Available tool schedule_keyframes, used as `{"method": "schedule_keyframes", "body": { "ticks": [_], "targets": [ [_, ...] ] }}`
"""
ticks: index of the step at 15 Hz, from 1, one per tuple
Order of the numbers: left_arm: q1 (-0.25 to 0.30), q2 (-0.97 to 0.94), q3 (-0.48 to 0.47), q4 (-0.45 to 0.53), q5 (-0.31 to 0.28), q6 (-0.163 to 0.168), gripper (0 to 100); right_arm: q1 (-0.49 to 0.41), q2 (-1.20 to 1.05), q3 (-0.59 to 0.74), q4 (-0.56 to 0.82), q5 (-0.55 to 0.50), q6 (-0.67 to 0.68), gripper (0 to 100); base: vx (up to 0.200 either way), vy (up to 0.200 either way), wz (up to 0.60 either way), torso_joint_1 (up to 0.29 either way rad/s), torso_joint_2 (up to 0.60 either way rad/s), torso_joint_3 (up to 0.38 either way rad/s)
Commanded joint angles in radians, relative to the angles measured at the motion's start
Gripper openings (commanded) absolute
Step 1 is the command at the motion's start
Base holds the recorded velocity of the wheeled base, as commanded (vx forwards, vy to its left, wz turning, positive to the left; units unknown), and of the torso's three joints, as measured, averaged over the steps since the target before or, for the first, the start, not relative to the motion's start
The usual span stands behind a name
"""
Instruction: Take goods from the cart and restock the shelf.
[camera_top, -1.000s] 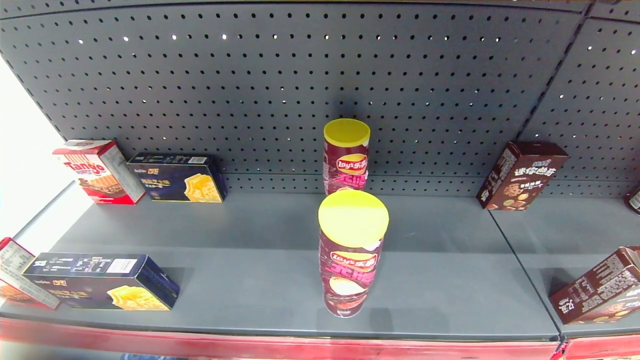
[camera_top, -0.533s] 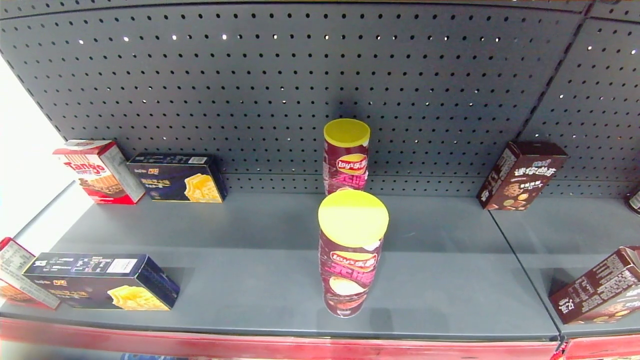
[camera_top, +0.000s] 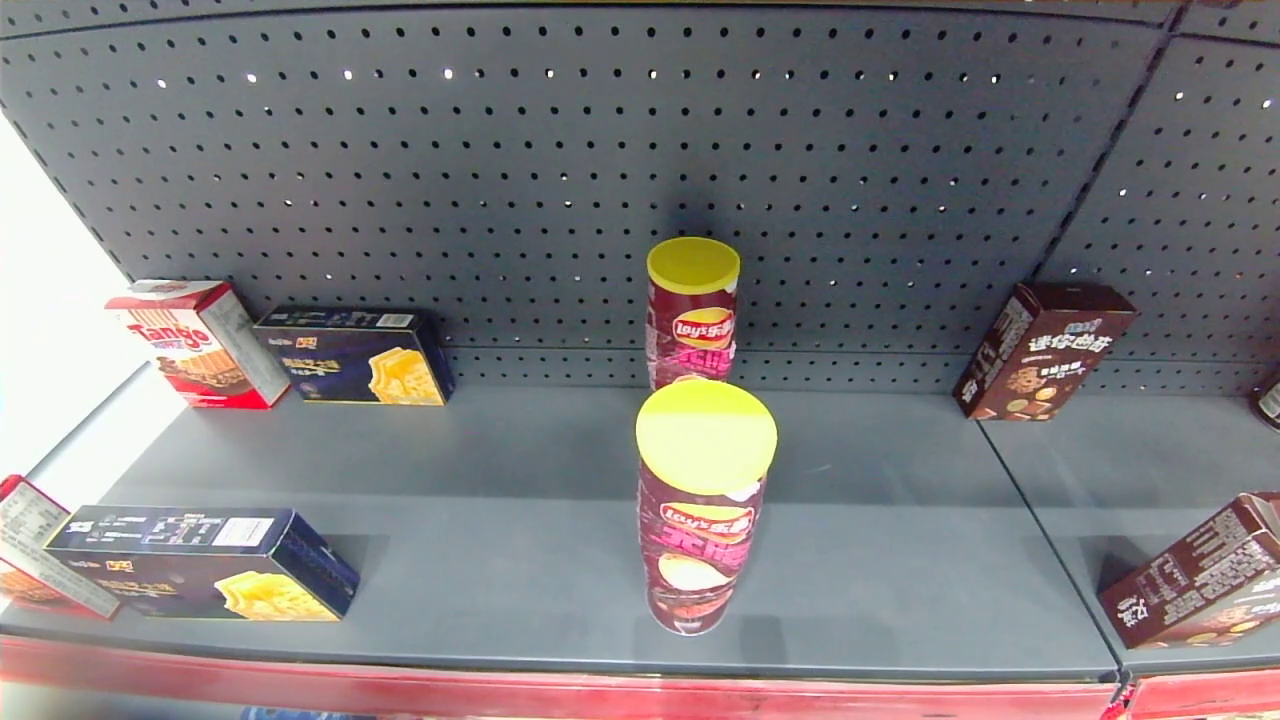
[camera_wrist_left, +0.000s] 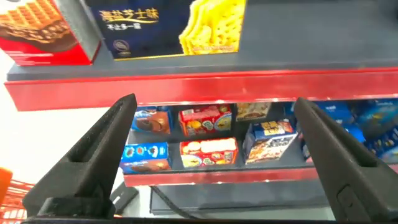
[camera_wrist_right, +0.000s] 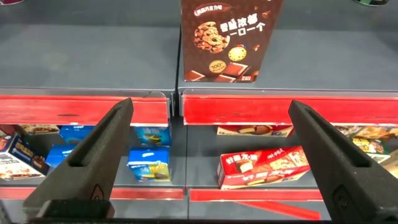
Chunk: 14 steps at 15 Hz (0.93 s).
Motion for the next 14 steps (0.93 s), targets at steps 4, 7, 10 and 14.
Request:
{"method": "schedule_keyframes", "body": {
  "ticks": [4, 7, 10, 14],
  "targets": [
    [0.027, -0.054, 0.002, 0.0, -0.001, 0.026, 100, 0.0, 0.0, 0.0, 0.0, 0.0, 0.0, 100, 0.0, 0.0, 0.0, 0.0, 0.0, 0.0],
    [0.025, -0.051, 0.0, 0.0, -0.015, 0.037, 100, 0.0, 0.0, 0.0, 0.0, 0.0, 0.0, 100, 0.0, 0.0, 0.0, 0.0, 0.0, 0.0],
    [0.02, -0.051, 0.0, 0.001, -0.103, 0.092, 100, 0.0, 0.0, 0.0, 0.0, 0.0, 0.0, 100, 0.0, 0.0, 0.0, 0.0, 0.0, 0.0],
    [0.022, -0.054, 0.002, -0.002, -0.049, 0.117, 100, 0.0, 0.0, 0.0, 0.0, 0.0, 0.0, 100, 0.0, 0.0, 0.0, 0.0, 0.0, 0.0]
  ]
}}
